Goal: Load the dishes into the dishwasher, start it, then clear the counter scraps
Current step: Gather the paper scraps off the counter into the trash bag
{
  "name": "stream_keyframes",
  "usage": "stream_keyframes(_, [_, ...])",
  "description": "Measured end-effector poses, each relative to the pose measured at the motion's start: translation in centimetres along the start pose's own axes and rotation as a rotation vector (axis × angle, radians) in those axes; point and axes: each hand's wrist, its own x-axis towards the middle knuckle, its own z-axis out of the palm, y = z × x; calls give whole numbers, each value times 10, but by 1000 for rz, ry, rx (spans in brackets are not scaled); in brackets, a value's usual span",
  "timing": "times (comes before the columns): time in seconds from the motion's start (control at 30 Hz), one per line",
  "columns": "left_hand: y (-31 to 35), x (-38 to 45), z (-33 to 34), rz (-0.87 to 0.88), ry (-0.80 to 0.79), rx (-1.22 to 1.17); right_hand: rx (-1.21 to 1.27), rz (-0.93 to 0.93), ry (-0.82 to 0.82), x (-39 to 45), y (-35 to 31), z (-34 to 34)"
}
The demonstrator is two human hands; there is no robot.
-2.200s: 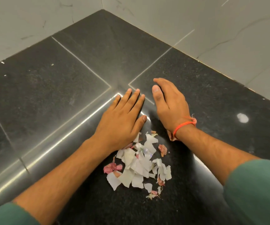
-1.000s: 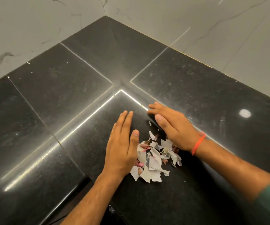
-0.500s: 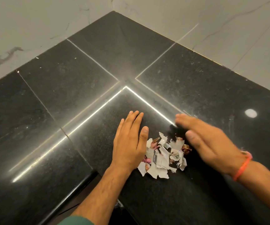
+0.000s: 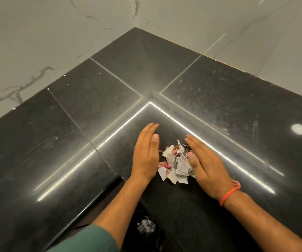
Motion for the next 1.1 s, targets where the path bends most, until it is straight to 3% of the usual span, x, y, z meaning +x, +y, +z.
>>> stream_keyframes(0.1, [-13,-38,-11,-96,201,-29,25,-2,20,-5,5,-6])
stream_keyframes(0.17, [-23,-61,-5,-131,230,102,-10,-5,14,-3,6,-4])
stream_keyframes(0.27, [-27,-77,14,-92,193,428,-93,-27,9,3,2,7])
stream_keyframes(0.4, [-17,-75,25,20,9,609,-163,-136,-52,9,0,16])
stream_keyframes(0.57, [0,-66,22,81,-125,279,-17,-108,-117,11,4,-2])
stream_keyframes(0.77, [0,-35,41,157,-158,412,-96,-154,-106,13,6,-3])
stream_keyframes(0.9, [9,-44,42,179,-178,217,-60,-186,-81,11,5,-4])
stream_keyframes(0.97, [14,-57,36,122,-86,11,-76,-155,-64,11,5,-3])
stream_keyframes(1.1, [13,-99,23,-112,398,-234,-87,-114,-81,11,7,-3])
